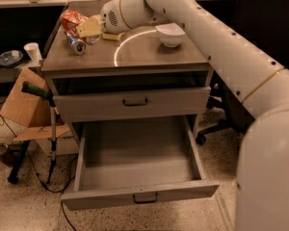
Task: Place coke can into middle drawer
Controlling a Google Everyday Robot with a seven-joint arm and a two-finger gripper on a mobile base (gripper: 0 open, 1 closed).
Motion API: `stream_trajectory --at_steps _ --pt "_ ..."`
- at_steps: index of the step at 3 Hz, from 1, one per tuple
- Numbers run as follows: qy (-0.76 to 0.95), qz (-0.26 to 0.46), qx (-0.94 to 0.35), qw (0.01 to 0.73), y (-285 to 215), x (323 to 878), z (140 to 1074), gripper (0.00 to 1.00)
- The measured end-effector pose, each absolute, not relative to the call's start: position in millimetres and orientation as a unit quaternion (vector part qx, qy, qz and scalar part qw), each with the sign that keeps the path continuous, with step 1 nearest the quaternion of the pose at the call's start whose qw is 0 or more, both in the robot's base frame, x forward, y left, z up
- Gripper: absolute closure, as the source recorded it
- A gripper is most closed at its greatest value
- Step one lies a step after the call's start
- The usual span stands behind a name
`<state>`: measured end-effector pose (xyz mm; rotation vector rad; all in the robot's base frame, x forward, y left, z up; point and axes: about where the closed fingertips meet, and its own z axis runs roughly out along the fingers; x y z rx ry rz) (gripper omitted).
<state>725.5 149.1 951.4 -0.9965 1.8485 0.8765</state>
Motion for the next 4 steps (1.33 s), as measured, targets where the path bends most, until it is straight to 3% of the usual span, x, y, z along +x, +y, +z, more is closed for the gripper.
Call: stream_trajectory --at_steps 2,4 --pt "0.701 0.382 -0.408 0.444 124 649 895 1.00" --pt "0.736 0.401 -0.389 0.382 86 588 773 1.00"
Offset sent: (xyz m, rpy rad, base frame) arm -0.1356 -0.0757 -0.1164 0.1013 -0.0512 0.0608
